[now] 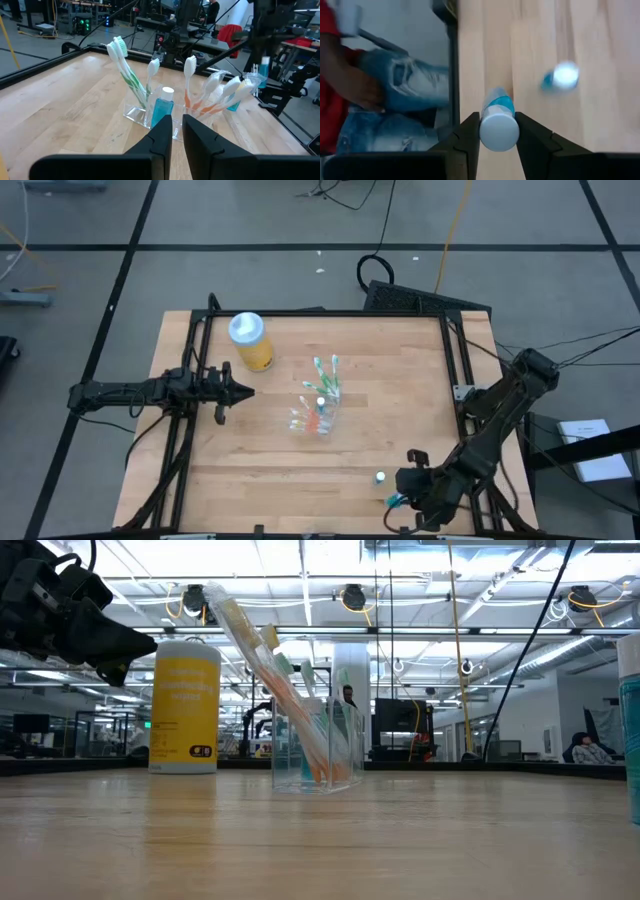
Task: Pick & Place toothbrushing station
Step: Put the blue mouthwash bottle into the transparent organizer
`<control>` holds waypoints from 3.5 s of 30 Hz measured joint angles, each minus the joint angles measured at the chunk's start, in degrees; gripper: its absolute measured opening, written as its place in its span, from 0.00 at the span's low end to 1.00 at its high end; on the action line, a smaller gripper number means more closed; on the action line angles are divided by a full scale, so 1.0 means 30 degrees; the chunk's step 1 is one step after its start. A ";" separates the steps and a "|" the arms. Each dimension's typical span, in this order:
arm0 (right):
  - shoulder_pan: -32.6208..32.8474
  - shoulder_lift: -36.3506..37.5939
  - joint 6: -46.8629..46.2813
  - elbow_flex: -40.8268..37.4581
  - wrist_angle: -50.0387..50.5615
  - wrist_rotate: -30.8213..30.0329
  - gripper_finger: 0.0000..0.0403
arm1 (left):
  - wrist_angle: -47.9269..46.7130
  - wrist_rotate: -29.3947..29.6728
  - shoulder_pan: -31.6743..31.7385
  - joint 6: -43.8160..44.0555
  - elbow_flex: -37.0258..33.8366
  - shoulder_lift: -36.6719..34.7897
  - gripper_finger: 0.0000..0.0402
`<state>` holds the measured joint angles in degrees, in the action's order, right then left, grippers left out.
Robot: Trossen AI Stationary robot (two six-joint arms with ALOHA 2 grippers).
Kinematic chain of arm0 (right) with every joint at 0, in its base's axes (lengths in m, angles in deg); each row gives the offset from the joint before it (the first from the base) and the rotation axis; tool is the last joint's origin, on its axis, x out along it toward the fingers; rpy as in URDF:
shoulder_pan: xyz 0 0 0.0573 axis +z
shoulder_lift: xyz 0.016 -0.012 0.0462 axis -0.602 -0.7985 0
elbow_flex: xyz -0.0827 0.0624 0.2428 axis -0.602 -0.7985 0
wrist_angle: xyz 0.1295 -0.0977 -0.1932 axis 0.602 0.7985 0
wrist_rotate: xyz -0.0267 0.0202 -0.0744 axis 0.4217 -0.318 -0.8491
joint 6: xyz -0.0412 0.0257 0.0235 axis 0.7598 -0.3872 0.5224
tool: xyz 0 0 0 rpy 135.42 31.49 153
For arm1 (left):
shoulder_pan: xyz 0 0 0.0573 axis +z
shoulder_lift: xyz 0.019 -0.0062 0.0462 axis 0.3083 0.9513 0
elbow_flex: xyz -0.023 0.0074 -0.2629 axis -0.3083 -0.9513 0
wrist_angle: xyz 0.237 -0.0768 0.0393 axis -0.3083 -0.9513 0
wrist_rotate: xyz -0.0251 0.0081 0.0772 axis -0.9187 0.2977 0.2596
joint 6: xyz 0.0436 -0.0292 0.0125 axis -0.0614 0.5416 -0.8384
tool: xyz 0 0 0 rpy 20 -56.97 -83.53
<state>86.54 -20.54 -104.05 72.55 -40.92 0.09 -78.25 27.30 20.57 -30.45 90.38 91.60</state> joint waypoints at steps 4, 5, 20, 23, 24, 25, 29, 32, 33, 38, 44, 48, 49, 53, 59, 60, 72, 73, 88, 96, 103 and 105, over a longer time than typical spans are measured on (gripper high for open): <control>-0.0431 0.1003 0.2938 0.0007 -0.1018 -0.1617 0.24 | 0.0005 0.0000 -0.0002 0.0002 -0.0002 0.0000 0.12; -0.0594 0.1194 0.3698 0.0015 -0.1147 -0.1886 0.24 | 0.0007 0.0003 0.0000 0.0004 0.0000 0.0000 0.12; -0.5235 0.1741 1.7112 -0.0711 -0.4750 -0.5125 0.24 | 0.0003 0.0005 -0.0004 0.0005 0.0000 0.0000 0.12; -0.6878 0.1894 1.9109 -0.1840 -0.6947 -0.4884 0.24 | 0.0007 0.0006 -0.0001 0.0000 -0.0001 0.0000 0.12; -0.7472 0.2005 1.9623 -0.2295 -0.7691 -0.4394 0.24 | 0.0001 0.0007 -0.0006 0.0000 -0.0007 0.0000 0.12; -0.8105 0.2120 2.0116 -0.2745 -0.8368 -0.3861 0.24 | 0.0007 0.0000 -0.0006 0.0000 0.0000 0.0000 0.12; -1.0674 0.2792 2.1110 -0.4586 -1.0529 -0.1326 0.24 | 0.0004 0.0004 -0.0007 0.0003 -0.0004 0.0000 0.12; -1.2401 0.3602 2.1397 -0.5821 -1.2288 0.0132 0.24 | 0.0007 0.0000 0.0000 0.0006 -0.0001 0.0000 0.12; -1.2898 0.3882 2.1447 -0.6168 -1.2568 0.0536 0.24 | 0.0001 0.0007 -0.0006 0.0000 -0.0007 0.0000 0.12; -1.4758 0.5074 2.1900 -0.7183 -1.3875 0.1388 0.24 | -0.0003 0.0004 0.0000 0.0003 0.0000 0.0000 0.12; -1.6204 0.4985 2.2981 -0.5826 -1.1452 0.1350 0.24 | 0.0011 0.0004 -0.0003 0.0003 -0.0004 0.0000 0.12; -1.6942 0.3239 2.2797 -0.2673 -0.6904 0.1366 0.24 | 0.0015 -0.0005 -0.0007 0.0005 -0.0004 0.0000 0.12; -1.7034 0.2606 2.2801 -0.1848 -0.5828 0.1345 0.24 | 0.0004 0.0000 -0.0005 0.0001 -0.0003 0.0000 0.12; -1.7022 0.0083 2.2932 0.1566 -0.1835 0.1359 0.24 | 0.0007 0.0015 0.0000 0.0000 -0.0007 0.0000 0.12; -1.6770 -0.2691 2.2780 0.4624 0.1853 0.1347 0.24 | 0.0005 0.0016 -0.0006 0.0005 0.0000 0.0000 0.12; -1.6650 -0.2881 2.2775 0.4916 0.1894 0.1330 0.24 | 0.0010 0.0015 -0.0002 0.0002 -0.0002 0.0000 0.12; -1.5667 -0.3182 2.2302 0.5625 0.1821 0.1418 0.24 | 0.0000 0.0012 -0.0005 0.0002 -0.0005 0.0000 0.12; -1.5667 -0.3376 2.2302 0.5639 0.1701 0.1425 0.24 | 0.0007 0.0012 -0.0004 0.0002 0.0000 0.0000 0.12; -1.5740 -0.4383 2.1843 0.5617 0.1884 0.2368 0.24 | 0.0000 0.0007 -0.0007 0.0007 -0.0007 0.0000 0.12; -1.5803 -0.4372 2.1923 0.5564 0.2110 0.2376 0.24 | 0.0007 0.0007 -0.0005 0.0004 -0.0002 0.0000 0.12; -1.5857 -0.4372 2.2014 0.4792 0.1386 0.2379 0.24 | 0.0006 0.0007 -0.0007 0.0006 0.0000 0.0000 0.12; -1.5857 -0.4372 2.2114 0.4476 0.1150 0.2387 0.24 | 0.0000 0.0007 -0.0007 0.0007 0.0000 0.0000 0.12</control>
<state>38.97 -33.66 -37.70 85.97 -37.47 7.25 -78.25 27.32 20.55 -30.42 90.38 91.60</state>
